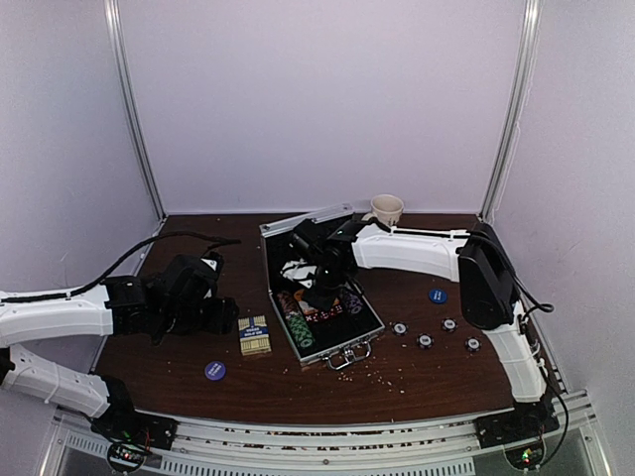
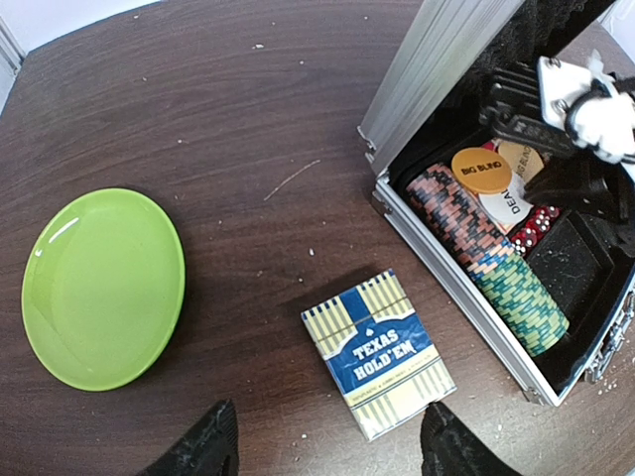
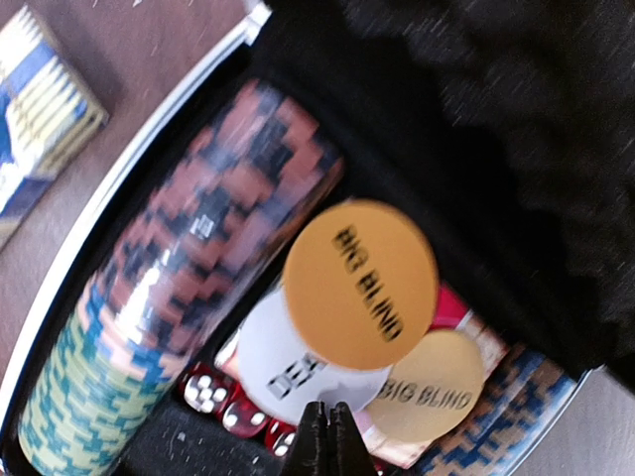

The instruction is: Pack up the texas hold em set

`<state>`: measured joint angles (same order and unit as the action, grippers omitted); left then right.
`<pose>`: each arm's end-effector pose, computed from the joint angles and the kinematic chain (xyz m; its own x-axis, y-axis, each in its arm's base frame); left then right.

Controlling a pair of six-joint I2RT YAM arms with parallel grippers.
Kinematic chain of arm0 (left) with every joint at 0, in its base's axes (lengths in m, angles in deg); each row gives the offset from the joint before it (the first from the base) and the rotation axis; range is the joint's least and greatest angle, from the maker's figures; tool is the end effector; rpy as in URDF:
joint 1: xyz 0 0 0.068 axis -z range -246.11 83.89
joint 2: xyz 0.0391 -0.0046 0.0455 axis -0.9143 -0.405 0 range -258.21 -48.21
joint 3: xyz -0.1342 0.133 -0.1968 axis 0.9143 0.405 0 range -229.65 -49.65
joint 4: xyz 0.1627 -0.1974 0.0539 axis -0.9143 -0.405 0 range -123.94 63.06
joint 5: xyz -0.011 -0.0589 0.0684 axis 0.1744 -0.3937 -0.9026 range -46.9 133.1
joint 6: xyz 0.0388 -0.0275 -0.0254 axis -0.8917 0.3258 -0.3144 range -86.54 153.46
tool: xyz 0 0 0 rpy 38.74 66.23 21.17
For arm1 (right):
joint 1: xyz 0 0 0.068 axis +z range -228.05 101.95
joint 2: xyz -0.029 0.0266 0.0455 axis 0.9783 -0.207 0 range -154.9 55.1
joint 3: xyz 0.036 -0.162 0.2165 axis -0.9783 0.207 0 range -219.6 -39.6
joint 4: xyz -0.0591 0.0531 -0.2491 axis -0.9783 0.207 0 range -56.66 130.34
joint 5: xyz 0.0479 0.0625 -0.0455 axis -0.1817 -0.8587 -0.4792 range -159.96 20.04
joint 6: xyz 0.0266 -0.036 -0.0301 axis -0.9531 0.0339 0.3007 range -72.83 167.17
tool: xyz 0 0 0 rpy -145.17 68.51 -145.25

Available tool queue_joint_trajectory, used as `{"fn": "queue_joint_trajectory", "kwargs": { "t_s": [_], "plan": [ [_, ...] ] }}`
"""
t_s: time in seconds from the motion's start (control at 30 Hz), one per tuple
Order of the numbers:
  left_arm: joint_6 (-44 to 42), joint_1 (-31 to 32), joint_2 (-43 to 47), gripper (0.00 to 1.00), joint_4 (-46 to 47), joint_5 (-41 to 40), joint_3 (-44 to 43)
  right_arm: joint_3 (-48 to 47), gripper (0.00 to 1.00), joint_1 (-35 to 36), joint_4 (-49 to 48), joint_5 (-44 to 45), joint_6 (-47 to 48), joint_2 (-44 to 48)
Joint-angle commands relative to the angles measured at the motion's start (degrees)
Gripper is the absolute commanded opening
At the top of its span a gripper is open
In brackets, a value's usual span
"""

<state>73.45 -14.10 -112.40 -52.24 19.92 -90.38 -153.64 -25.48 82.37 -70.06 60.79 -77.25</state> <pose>0.1490 -0.1680 0.2285 -0.7175 -0.0410 -0.6953 0.1353 0.9711 -0.1968 0.2987 0.3904 0.1874 -0.3579 -0.8553 -0.3746 -0.9043 0.4175 -0.0893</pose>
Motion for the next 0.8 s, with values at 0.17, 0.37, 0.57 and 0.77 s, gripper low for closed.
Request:
{"fn": "queue_joint_trajectory", "kwargs": {
  "t_s": [0.17,0.37,0.57,0.77],
  "plan": [
    [-0.63,-0.15,-1.2,0.65,3.22,0.67,-0.4,2.81,0.0,-0.14,1.48,-3.02,2.0,2.88],
    [-0.5,-0.14,-1.14,0.65,3.21,0.67,-0.15,0.51,0.0,-0.18,1.59,-0.91,1.11,0.39],
    [-0.06,-0.15,-0.6,0.65,3.14,0.51,0.5,-1.14,0.0,-0.28,0.71,1.44,0.35,-0.57],
    [0.08,-0.15,-0.86,0.65,3.24,0.58,0.45,-3.97,0.0,-0.37,1.53,1.71,0.12,-2.2]
  ]
}}
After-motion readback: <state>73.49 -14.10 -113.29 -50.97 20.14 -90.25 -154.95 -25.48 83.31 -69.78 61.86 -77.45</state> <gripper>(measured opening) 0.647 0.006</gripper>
